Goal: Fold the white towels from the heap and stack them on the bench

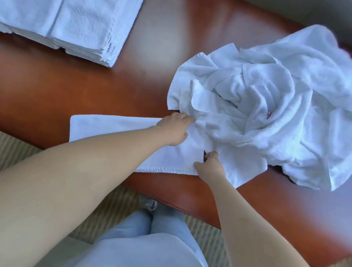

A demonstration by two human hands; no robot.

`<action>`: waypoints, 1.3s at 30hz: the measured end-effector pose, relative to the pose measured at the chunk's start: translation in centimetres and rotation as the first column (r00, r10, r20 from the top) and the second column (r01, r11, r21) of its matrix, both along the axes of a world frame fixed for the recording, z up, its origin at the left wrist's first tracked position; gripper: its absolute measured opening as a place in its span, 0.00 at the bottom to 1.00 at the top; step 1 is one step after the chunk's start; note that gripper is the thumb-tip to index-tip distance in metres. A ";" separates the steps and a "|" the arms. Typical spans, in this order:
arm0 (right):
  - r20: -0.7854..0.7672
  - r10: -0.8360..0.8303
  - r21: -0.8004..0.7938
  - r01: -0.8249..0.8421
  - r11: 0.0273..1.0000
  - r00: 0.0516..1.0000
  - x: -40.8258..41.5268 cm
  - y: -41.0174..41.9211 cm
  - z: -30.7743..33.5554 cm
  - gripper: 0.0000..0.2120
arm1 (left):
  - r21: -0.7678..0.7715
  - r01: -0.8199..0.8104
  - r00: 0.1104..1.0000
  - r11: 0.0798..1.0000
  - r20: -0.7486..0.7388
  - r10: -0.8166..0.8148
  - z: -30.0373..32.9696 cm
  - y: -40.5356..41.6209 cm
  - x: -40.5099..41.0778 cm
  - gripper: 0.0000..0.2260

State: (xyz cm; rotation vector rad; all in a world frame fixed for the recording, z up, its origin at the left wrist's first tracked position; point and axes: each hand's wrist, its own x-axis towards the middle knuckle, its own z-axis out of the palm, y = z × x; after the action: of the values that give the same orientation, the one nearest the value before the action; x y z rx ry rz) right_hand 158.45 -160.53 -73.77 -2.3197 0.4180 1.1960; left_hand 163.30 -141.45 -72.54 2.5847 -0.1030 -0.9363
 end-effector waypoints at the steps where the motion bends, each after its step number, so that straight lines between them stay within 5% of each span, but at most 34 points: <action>1: -0.011 -0.010 0.014 0.010 1.000 1.000 0.0 -0.2 -0.2 0.20 | -0.004 -0.018 1.000 1.000 -0.010 0.018 -0.3 -0.7 0.7 0.24; 8: 0.030 0.040 0.080 -0.042 0.996 0.999 0.6 -1.3 -1.2 0.16 | -0.091 -0.042 0.997 0.995 -0.069 0.036 -0.3 -2.2 4.5 0.07; 14: 0.168 0.138 0.043 -0.147 0.988 0.976 1.6 0.0 0.3 0.09 | -0.241 -0.110 0.984 0.964 -0.163 0.071 4.2 2.0 4.4 0.06; 19: 0.212 0.151 0.169 -0.188 0.967 0.966 4.1 3.4 4.1 0.08 | -0.232 -0.244 0.970 0.942 -0.048 0.239 8.9 7.7 3.0 0.05; 29: 0.506 0.446 -0.053 -0.489 0.871 0.738 9.4 17.6 14.8 0.14 | -0.243 -0.529 0.782 0.813 0.232 0.579 16.8 22.2 -2.1 0.06; 33: 0.598 0.415 -0.034 -0.497 0.867 0.685 8.5 24.3 18.4 0.13 | -0.307 -0.570 0.715 0.762 0.272 0.645 18.8 28.9 -4.7 0.08; 39: 0.631 0.154 0.201 -0.353 0.914 0.760 5.0 33.5 22.5 0.10 | -0.500 -0.618 0.576 0.607 0.237 0.782 21.1 38.0 -8.2 0.05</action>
State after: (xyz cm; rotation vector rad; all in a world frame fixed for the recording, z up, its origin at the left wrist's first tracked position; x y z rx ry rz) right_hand 163.42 -127.06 -51.23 -2.3549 -0.3152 0.4994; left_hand 155.07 -103.43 -51.46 2.0959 0.5761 -0.0001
